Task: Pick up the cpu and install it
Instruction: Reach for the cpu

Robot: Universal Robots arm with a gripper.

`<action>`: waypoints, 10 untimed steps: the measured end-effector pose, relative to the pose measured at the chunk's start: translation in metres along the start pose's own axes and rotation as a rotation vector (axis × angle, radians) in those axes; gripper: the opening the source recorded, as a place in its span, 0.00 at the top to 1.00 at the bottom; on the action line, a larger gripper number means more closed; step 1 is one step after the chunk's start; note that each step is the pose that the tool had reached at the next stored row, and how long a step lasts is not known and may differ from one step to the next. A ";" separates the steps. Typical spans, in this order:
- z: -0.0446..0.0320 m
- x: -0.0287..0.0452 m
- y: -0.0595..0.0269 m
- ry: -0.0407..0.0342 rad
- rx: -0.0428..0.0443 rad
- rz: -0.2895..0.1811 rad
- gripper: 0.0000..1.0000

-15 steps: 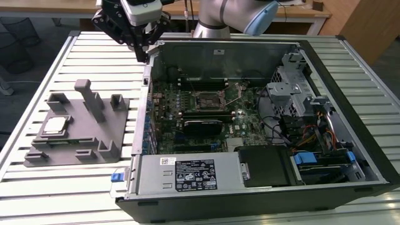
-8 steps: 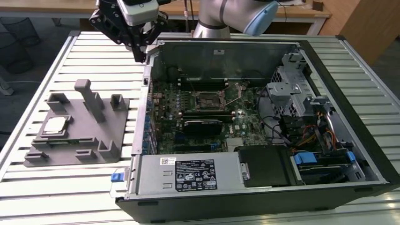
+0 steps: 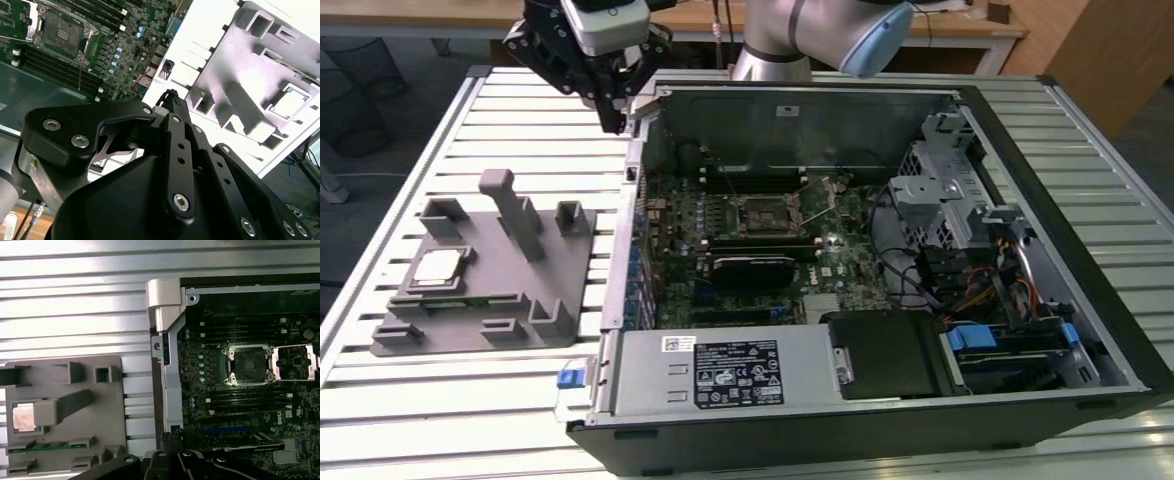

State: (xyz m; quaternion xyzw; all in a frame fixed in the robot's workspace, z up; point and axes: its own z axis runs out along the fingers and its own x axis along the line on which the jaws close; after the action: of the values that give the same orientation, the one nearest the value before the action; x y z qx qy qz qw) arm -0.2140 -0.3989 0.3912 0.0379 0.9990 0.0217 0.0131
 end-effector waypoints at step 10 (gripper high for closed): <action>-0.0004 0.0182 -0.0014 0.0001 0.0001 0.000 0.89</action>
State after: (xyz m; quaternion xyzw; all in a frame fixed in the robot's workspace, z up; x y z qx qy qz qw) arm -0.2323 -0.3989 0.3911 0.0379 0.9990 0.0217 0.0130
